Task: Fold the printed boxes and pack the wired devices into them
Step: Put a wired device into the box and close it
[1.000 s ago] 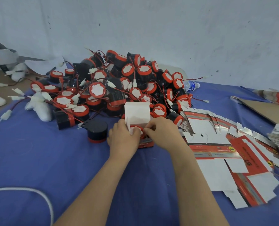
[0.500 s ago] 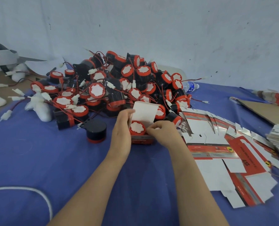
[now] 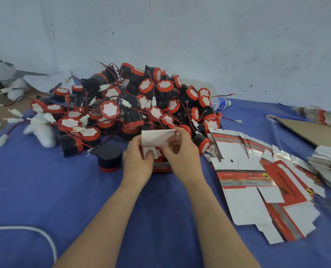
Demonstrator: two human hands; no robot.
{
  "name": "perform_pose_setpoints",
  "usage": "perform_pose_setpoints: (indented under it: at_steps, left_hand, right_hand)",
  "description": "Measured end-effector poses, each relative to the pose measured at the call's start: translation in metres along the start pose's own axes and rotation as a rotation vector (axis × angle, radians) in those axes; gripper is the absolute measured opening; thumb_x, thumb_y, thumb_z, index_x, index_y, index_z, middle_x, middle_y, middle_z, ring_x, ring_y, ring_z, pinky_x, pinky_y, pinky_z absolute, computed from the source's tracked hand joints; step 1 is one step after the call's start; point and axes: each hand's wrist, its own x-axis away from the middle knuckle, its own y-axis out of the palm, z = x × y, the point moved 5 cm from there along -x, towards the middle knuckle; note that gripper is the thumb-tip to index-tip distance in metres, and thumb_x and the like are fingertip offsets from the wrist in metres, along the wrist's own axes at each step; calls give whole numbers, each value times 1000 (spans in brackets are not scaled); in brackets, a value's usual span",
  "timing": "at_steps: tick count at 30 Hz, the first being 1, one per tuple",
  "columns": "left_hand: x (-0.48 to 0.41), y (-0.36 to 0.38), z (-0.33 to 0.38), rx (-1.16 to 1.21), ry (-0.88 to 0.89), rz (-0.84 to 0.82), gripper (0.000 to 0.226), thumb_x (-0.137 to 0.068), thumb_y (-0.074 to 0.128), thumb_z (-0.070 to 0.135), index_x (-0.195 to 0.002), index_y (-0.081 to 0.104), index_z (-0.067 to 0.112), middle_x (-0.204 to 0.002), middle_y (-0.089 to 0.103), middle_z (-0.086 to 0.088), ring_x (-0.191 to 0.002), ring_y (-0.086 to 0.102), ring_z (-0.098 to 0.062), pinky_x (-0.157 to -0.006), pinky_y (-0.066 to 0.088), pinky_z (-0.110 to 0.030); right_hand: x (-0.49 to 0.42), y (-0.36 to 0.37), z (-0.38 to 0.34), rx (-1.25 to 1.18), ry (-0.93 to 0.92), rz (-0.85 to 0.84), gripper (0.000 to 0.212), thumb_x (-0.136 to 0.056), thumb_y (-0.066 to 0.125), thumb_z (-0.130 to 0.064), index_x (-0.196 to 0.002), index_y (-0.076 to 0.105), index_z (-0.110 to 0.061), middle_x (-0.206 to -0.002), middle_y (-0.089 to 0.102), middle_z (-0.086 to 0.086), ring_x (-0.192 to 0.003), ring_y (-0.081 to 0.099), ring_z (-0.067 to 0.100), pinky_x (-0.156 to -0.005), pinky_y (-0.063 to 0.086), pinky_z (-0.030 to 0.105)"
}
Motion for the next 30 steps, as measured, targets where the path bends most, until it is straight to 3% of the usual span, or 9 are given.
perform_pose_setpoints:
  at_steps: [2, 7, 9, 12, 14, 18, 22, 27, 30]
  left_hand:
    - [0, -1, 2, 7, 13, 6, 36, -91, 54, 1, -122, 50, 19, -122, 56, -3, -114, 52, -20, -97, 45, -35]
    - [2, -4, 7, 34, 72, -29, 33, -90, 54, -2, -105, 52, 28, -116, 57, -5, -93, 55, -19, -83, 49, -32]
    - [4, -6, 12, 48, 102, -55, 34, -89, 51, -7, -89, 55, 27, -112, 57, -5, -90, 53, -19, -78, 46, -27]
    - [7, -4, 14, 115, 49, -137, 31, -92, 44, -4, -77, 57, 21, -112, 59, -6, -103, 56, -24, -89, 50, -45]
    - [8, -3, 15, 144, 26, -185, 24, -93, 48, 5, -84, 62, 23, -114, 58, -1, -106, 56, -19, -93, 50, -40]
    - [9, -2, 18, -153, 217, -247, 22, -93, 60, 22, -114, 63, 26, -119, 49, 10, -107, 50, -4, -84, 40, -5]
    - [7, -5, 18, -223, 257, -184, 27, -94, 60, 24, -120, 65, 20, -117, 50, 14, -110, 46, -3, -85, 37, -4]
    - [7, -2, 13, -187, 167, -206, 29, -99, 49, 25, -121, 66, 19, -130, 52, 9, -127, 41, -14, -104, 35, -25]
    - [7, -3, 15, -191, 190, -213, 29, -101, 46, 21, -122, 65, 16, -133, 52, 5, -123, 42, -5, -95, 35, -9]
  right_hand:
    - [0, -1, 5, -90, 51, -10, 36, -92, 60, -12, -125, 47, -19, -98, 63, -11, -85, 58, -11, -69, 46, 4]
    - [-2, 1, 18, 59, 123, -16, 46, -91, 59, -11, -134, 42, -17, -119, 52, 5, -102, 55, 19, -88, 49, 31]
    - [-2, -2, 19, 20, 125, -24, 53, -91, 57, -6, -137, 41, -25, -123, 48, 4, -96, 53, 14, -81, 45, 23]
    - [0, -4, 17, 67, 54, -107, 48, -88, 46, 3, -123, 57, -29, -127, 49, 5, -95, 48, 6, -71, 39, 3]
    - [1, -4, 17, 109, 49, -209, 46, -90, 45, 1, -125, 59, -25, -131, 46, 4, -102, 45, 7, -75, 35, -3]
    - [2, -9, 18, -5, 80, -449, 48, -91, 58, -11, -137, 48, -24, -134, 50, -3, -114, 51, 7, -87, 43, 9]
    - [3, -15, 22, -171, 135, -454, 42, -95, 57, -14, -136, 52, -22, -130, 57, -7, -105, 56, 2, -79, 46, 13]
    - [4, -12, 24, -162, 152, -439, 35, -97, 54, -25, -133, 56, -27, -125, 59, -10, -101, 58, 2, -70, 46, 10]
    - [6, -11, 24, -131, 139, -440, 35, -99, 51, -24, -134, 54, -28, -122, 59, -12, -96, 58, 1, -68, 47, 10]
